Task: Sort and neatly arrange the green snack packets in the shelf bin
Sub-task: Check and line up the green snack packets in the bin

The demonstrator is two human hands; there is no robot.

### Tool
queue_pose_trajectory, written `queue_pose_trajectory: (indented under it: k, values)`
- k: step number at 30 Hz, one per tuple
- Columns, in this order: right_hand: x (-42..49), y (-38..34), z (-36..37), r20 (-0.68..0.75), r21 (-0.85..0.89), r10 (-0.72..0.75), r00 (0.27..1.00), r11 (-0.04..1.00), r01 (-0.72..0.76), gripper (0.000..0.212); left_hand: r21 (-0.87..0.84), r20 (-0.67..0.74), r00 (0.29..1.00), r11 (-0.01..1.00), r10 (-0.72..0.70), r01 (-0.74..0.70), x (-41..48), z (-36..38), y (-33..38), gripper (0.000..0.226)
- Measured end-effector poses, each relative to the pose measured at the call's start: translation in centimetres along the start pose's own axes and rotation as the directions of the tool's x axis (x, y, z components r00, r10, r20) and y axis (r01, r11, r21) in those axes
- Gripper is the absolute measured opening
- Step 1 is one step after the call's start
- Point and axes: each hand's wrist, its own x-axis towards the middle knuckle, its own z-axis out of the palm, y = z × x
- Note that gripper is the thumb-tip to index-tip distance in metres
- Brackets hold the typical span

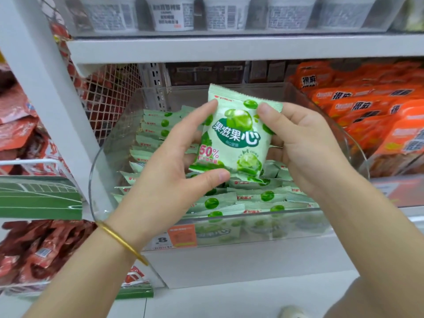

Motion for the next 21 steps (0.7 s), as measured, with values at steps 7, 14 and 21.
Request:
queue_pose_trajectory:
  k: [7, 14, 21]
  values:
    - [0.0, 0.1, -0.1, -0.008, 0.023, 0.044, 0.999, 0.999, -0.044, 0.017, -0.036, 0.014, 1.0, 0.999, -0.021, 0.022, 0.0, 0.1, -0.2, 0.085]
    - [0.0, 0.3, 0.1, -0.014, 0.161, 0.098, 0.995, 0.982, -0.095, 0.014, 0.157, -0.046, 0.997, 0.986, 0.056, -0.048, 0.1, 0.3, -0.4, 0.078]
    - [-0.4, -0.1, 0.7, 0.129, 0.329, 0.103, 0.986, 0.934, -0.14, 0.028, 0.638, -0.198, 0.961, 0.77, 0.194, -0.024, -0.3, 1.2, 0.3, 0.06]
